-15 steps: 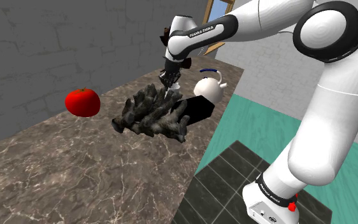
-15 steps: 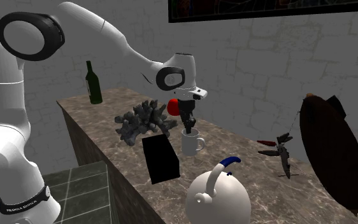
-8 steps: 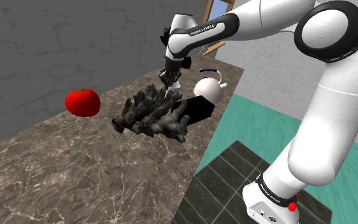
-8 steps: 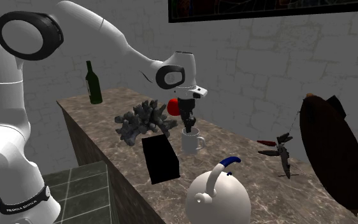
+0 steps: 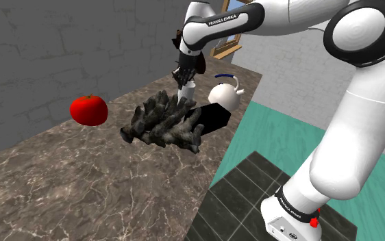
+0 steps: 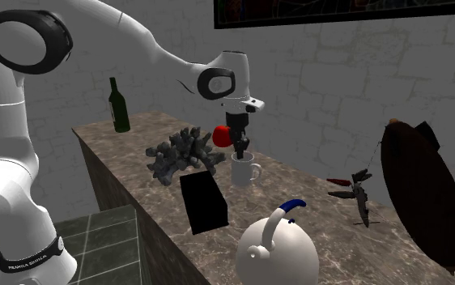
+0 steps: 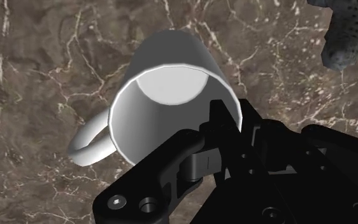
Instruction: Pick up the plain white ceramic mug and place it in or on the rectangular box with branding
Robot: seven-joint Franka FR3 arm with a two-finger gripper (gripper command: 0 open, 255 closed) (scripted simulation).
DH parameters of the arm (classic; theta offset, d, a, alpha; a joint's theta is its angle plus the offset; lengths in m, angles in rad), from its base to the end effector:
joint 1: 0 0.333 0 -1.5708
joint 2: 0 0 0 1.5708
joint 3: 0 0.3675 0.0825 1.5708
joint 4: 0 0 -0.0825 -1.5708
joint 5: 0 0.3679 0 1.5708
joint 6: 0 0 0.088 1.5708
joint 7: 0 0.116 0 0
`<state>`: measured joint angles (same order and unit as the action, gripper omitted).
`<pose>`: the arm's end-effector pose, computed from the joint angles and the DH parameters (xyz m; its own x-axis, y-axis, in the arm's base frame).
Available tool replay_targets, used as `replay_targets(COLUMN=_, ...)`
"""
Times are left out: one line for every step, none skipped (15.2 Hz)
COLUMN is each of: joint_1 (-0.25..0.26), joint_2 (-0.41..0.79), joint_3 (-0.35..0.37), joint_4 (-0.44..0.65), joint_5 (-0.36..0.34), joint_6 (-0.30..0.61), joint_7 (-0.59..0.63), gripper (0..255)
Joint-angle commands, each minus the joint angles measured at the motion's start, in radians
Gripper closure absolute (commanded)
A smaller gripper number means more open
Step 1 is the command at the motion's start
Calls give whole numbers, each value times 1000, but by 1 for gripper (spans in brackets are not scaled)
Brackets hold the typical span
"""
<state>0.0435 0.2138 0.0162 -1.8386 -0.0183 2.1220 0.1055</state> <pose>0.6177 0.0353 0.4678 0.9968 -0.0370 0.0705 -0.0374 -0.9993 0.0054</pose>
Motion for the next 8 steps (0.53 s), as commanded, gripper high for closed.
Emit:
replay_targets(joint_1=0, joint_2=-9, joint_3=0, joint_4=17, joint_5=1, joint_6=-27, joint_7=-1, gripper=255)
replay_targets(joint_1=0, joint_2=-13, joint_3=0, joint_4=25, joint_5=1, joint_6=-39, joint_7=-1, gripper=255)
replay_targets(joint_1=0, joint_2=-17, joint_3=0, joint_4=34, joint_5=1, joint_6=-51, joint_7=-1, gripper=255)
replay_targets(joint_1=0, joint_2=-21, joint_3=0, joint_4=43, joint_5=1, joint_6=-64, joint_7=-2, gripper=255)
replay_targets(joint_1=0, joint_2=-24, joint_3=0, joint_4=52, joint_5=1, joint_6=-76, joint_7=-2, gripper=255)
replay_targets(joint_1=0, joint_2=-27, joint_3=0, joint_4=62, joint_5=1, joint_6=-89, joint_7=-2, gripper=255)
replay_targets(joint_1=0, joint_2=-30, joint_3=0, joint_4=71, joint_5=2, joint_6=-101, joint_7=-2, gripper=255)
replay_targets(joint_1=0, joint_2=-33, joint_3=0, joint_4=81, joint_5=2, joint_6=-114, joint_7=-2, gripper=255)
